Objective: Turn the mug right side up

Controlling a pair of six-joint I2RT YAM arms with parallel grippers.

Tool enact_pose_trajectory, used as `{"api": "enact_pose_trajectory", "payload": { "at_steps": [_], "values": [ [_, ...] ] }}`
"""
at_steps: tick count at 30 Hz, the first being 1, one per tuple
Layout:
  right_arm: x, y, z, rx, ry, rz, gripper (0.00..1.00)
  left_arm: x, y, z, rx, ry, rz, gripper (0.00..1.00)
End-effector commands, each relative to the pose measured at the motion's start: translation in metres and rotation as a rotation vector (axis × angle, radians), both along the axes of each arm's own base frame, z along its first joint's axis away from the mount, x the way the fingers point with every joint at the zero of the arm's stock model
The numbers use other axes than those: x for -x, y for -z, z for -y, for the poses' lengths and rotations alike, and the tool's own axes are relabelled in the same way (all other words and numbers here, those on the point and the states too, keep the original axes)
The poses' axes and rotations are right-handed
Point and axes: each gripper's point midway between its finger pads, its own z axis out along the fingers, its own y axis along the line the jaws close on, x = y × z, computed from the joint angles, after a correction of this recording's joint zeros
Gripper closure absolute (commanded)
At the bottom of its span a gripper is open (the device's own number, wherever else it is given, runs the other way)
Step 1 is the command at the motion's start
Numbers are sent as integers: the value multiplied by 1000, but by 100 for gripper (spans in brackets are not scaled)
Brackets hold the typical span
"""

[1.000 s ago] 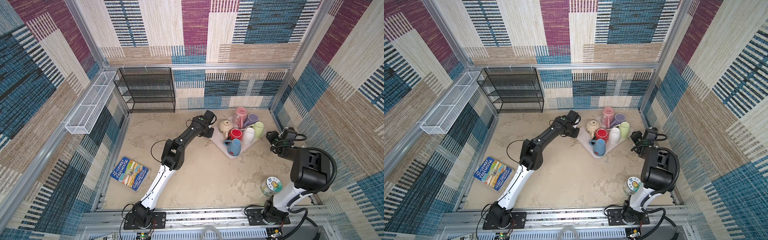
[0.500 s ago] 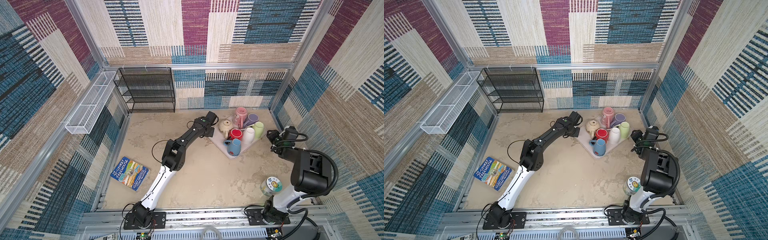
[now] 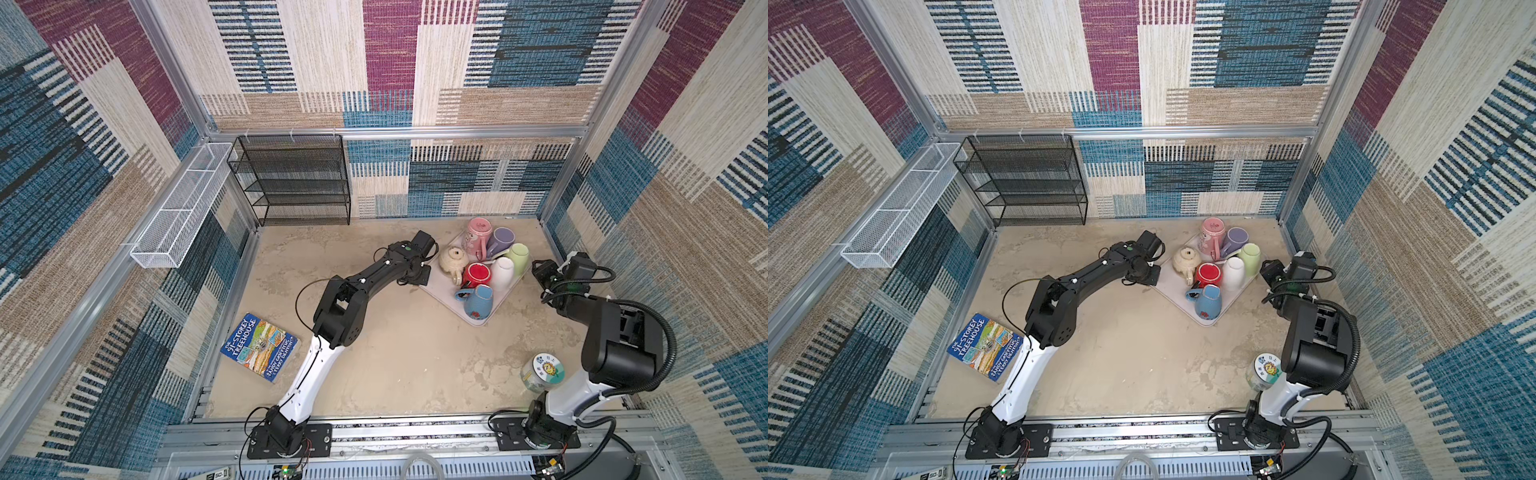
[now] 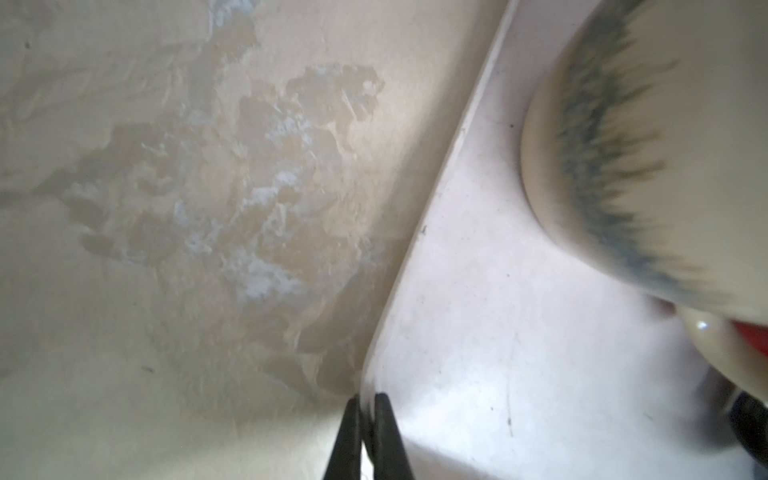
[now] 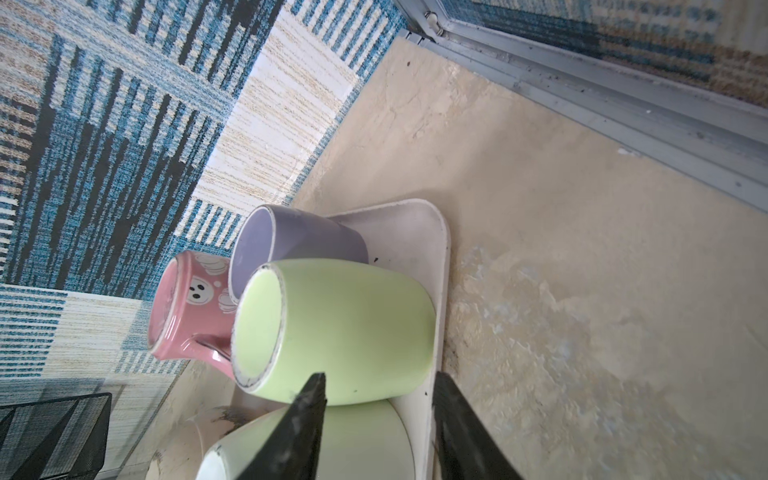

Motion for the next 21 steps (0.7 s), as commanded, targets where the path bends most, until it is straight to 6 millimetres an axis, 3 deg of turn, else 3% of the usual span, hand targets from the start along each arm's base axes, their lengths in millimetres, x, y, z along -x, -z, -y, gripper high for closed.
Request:
{"api": "enact_pose_trajectory", "payload": {
  "at_steps": [1,15,21],
  "values": [
    [1,1,-4,-5,-19,-5,54,31,7,-21,-70,30,-95,100],
    [16,15,-18,-26,-70,-42,53,84,4,-70,-83,-7,-81,100],
    [11,22,-19,-28,-90,-61,52,100,-3,-78,-41,-31,-77,100]
  ]
}}
